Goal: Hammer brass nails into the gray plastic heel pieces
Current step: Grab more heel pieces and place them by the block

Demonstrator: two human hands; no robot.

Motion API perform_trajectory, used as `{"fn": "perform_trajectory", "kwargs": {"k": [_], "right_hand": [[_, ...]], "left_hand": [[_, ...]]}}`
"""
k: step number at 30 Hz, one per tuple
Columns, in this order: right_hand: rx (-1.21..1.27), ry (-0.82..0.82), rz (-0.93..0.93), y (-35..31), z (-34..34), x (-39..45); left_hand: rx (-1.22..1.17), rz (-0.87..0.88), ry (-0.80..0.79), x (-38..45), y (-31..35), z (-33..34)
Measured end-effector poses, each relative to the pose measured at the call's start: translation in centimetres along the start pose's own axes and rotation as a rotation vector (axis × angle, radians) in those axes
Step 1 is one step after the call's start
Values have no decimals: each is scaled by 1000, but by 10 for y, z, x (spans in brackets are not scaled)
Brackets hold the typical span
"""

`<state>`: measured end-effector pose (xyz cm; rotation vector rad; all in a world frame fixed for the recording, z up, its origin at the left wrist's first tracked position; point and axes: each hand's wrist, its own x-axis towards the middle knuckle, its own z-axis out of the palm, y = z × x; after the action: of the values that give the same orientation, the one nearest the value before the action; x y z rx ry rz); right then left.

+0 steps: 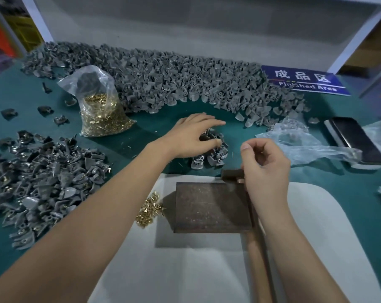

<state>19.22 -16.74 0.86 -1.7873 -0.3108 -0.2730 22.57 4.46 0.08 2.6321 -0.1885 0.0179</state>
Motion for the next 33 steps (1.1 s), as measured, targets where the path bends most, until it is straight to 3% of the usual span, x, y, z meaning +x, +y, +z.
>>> {"fn": "perform_trajectory", "kwargs": {"k": [8,13,16,21,23,26,29,30,33], "right_hand": [[34,11,73,4,0,3],[-22,-50,11,6,3,3],[-26,-65,-7,6,3,0],[-34,-68,13,5,0,1],[-24,-35,26,4,-3,4],[26,55,69,5,-12,12],[41,123,140,9,-20,17],[40,134,164,10,-23,18],[32,125,183,12,-20,17]], "left_hand": [[0,56,21,-16,12,7],[45,108,36,-41,21,16],[4,27,169,-51,15,11],[-346,-258,543,-67,-5,-18],[-453,-324,603,-70,-6,-24],[-409,-207,539,-65,7,-23],[-83,-52,333,-46,22,-22],[51,-75,276,-40,24,-23],[270,-378,202,-46,13,-34]]}}
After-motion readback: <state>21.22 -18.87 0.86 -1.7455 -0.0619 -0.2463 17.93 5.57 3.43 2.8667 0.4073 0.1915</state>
